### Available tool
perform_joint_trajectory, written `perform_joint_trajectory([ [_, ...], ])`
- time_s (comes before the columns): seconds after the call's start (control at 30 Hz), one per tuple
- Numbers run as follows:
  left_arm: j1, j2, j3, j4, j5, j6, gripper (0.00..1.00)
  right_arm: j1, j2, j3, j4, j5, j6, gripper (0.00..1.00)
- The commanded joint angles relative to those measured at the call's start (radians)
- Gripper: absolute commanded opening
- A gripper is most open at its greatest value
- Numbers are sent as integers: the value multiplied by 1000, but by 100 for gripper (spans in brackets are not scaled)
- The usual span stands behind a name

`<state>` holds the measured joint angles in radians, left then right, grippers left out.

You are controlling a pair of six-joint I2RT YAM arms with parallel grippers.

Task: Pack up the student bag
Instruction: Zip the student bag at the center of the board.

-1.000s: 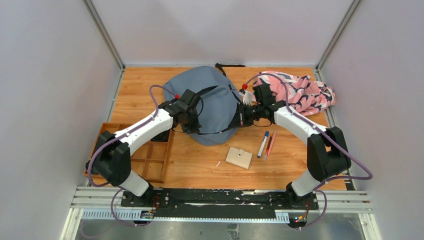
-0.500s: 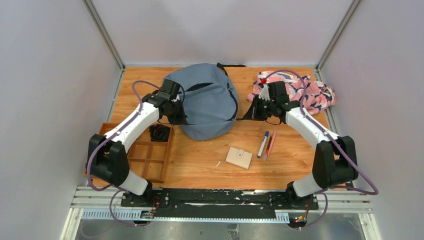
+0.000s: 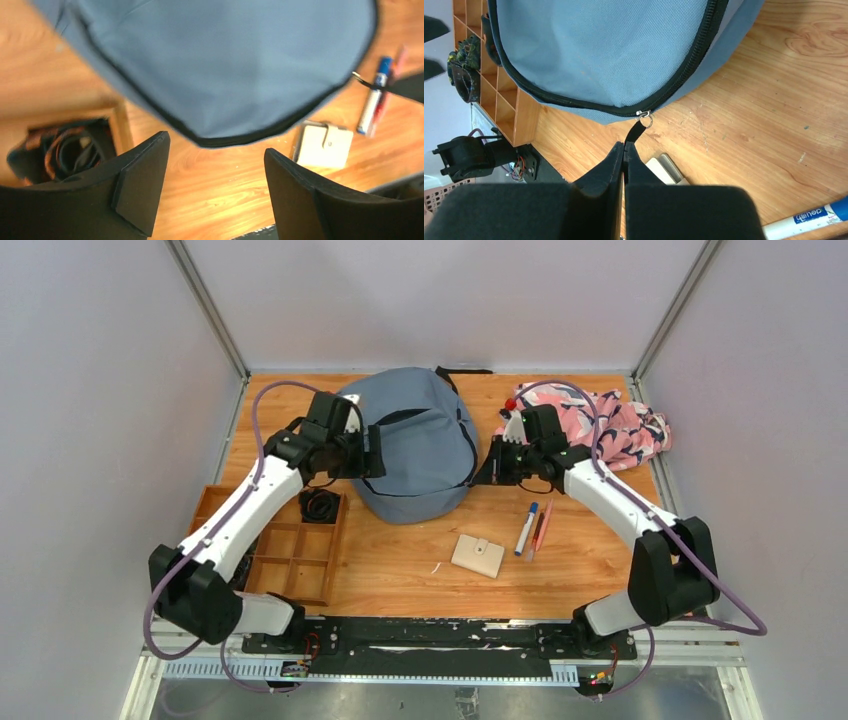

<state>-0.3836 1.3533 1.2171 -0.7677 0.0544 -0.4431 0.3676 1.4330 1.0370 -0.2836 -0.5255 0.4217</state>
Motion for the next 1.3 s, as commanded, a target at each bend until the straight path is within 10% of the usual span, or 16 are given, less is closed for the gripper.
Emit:
perform_joint_trajectory([
  [0.0, -151, -32, 43, 122, 88, 185, 77, 11, 28, 39, 16, -20, -18, 0],
  [0.2, -384, -82, -125, 504, 20, 299, 78, 11, 38, 47, 14, -49, -15, 0],
  [0.83, -564, 157, -190, 643, -225, 584, 75, -23, 48, 30, 21, -59, -10, 0],
  [0.93, -564, 177, -192, 662, -238, 569, 63, -44, 46, 18, 34, -68, -4, 0],
  [1.1, -564, 201, -180, 659, -267, 569, 1, -70, 45, 23, 20, -68, -15, 0],
  [1.27, -563, 135, -215, 637, -273, 550, 0, -95, 59, 37, 36, -19, -7, 0],
])
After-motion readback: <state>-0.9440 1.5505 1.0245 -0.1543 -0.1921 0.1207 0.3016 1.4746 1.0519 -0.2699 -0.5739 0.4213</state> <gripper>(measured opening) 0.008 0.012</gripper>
